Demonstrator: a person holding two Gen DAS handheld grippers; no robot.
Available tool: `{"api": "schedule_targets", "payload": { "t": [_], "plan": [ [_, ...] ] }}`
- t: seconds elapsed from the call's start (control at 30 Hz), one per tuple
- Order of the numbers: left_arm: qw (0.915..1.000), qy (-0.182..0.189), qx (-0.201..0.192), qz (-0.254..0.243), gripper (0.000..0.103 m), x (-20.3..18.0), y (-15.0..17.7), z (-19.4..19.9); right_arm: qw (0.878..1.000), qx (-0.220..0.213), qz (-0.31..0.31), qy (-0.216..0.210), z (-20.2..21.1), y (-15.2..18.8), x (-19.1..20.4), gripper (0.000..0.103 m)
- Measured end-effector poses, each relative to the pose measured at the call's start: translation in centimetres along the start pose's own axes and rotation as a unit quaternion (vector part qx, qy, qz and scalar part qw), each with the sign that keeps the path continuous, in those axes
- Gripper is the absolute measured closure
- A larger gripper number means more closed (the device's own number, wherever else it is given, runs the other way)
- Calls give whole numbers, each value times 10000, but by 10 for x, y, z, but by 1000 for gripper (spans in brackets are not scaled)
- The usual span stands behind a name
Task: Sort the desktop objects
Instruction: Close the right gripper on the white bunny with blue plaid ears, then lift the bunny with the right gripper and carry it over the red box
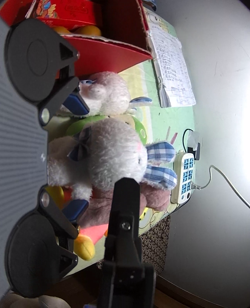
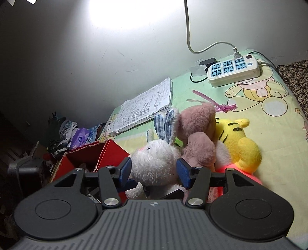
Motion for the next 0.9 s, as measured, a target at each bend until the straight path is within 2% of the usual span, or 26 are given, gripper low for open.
{"api": "schedule_targets", "payload": {
  "t": [0.1,0.2,0.23,0.3,0.4,0.5,0.7,0.9],
  "plan": [
    [10000,57,50,-49,9,3,-4,-10,9999,170,10,-11,-13,3,2,39],
    [9996,177,205,6,21,7,-4,-22,9996,293,-38,-42,-23,6,2,39],
    [9996,172,218,33,21,10,-4,-25,9994,322,-97,-67,-27,6,0,39],
    [9995,195,235,84,24,13,-4,-29,9992,347,-154,-157,-28,6,-1,41],
    [9994,245,219,126,26,15,-5,-31,9991,350,-75,-223,-26,7,-1,49],
    [9994,285,170,127,32,11,-7,-25,9988,358,-99,-315,-21,7,-1,52],
    [9993,365,-71,54,32,-7,-11,2,9989,-33,293,-378,12,4,13,52],
    [9971,363,-662,-39,32,-22,-25,53,9925,-692,727,-697,50,-6,40,52]
  ]
}}
Point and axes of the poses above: each gripper's, at about its wrist camera, not at the fingertips, and z roughly against the way its jaws point, x to its left, y to its underside, the point moved 10 cm from there along -z, roughly the way its jaws point, and after that the axes turned 14 degrees about y, right-handed, at the moved point
